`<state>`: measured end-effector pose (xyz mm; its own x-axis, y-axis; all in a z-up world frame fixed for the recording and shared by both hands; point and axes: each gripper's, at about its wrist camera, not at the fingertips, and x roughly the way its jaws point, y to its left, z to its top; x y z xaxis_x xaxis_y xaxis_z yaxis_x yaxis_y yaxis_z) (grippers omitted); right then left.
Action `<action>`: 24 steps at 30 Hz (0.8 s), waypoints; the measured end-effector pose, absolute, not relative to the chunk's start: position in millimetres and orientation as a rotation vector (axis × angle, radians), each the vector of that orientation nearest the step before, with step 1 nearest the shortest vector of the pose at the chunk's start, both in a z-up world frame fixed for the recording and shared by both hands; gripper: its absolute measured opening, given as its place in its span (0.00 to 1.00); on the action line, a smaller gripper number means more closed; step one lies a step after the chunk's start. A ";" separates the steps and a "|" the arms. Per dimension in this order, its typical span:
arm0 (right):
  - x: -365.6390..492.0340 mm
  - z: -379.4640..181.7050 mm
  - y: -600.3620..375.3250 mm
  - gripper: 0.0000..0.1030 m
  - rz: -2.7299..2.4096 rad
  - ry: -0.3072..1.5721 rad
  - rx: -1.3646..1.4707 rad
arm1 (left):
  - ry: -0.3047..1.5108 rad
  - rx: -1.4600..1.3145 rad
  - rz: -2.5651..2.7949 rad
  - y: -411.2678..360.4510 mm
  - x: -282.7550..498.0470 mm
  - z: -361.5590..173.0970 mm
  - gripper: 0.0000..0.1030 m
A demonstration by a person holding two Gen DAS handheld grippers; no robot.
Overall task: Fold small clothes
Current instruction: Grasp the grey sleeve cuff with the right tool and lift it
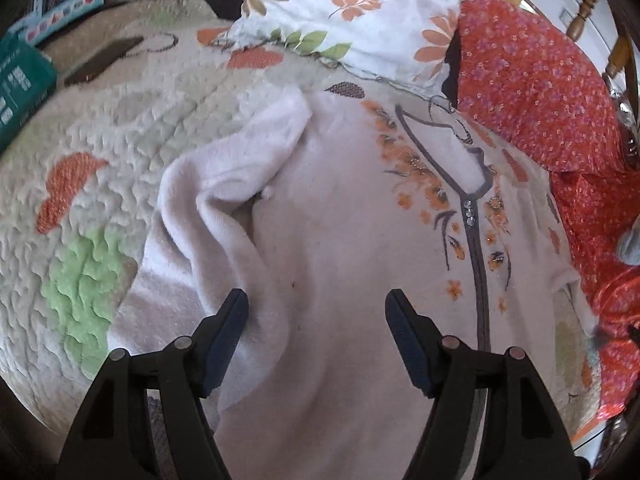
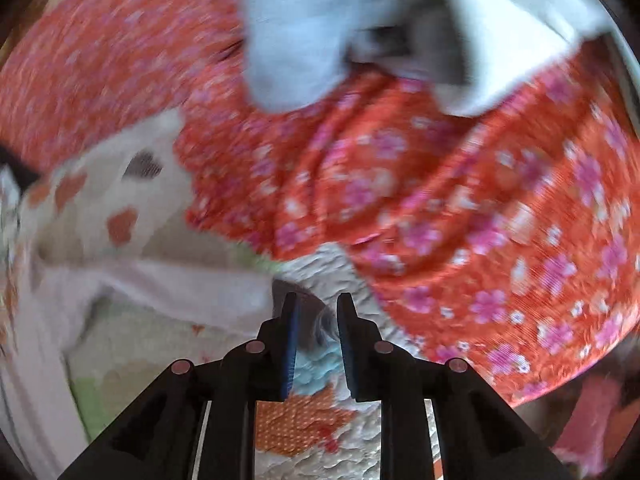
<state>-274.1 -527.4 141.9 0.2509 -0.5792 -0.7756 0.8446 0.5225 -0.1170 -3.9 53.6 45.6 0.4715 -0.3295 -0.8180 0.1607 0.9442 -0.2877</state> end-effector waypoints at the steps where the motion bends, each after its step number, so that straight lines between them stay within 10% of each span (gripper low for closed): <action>1: -280.3 139.9 -529.3 0.26 -0.975 0.855 0.409 | 1.041 -0.181 -0.300 53.4 -3.6 45.1 0.68; 5: -292.4 108.9 -536.9 0.51 -0.758 0.738 0.752 | 1.054 -0.197 -0.307 48.6 -2.0 44.2 0.69; 19: -267.4 17.9 -591.4 0.52 -0.796 0.581 1.119 | 1.086 -0.167 -0.317 34.3 -1.8 29.6 0.76; 24: -266.1 13.2 -604.5 0.12 -0.813 0.578 1.131 | 1.082 -0.154 -0.315 31.7 -3.3 30.6 0.77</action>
<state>-266.1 -604.5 13.2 0.5903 -0.2685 -0.7612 0.8072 0.2006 0.5551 -3.3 31.7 30.6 0.4310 -0.3257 -0.8415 0.1763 0.9450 -0.2755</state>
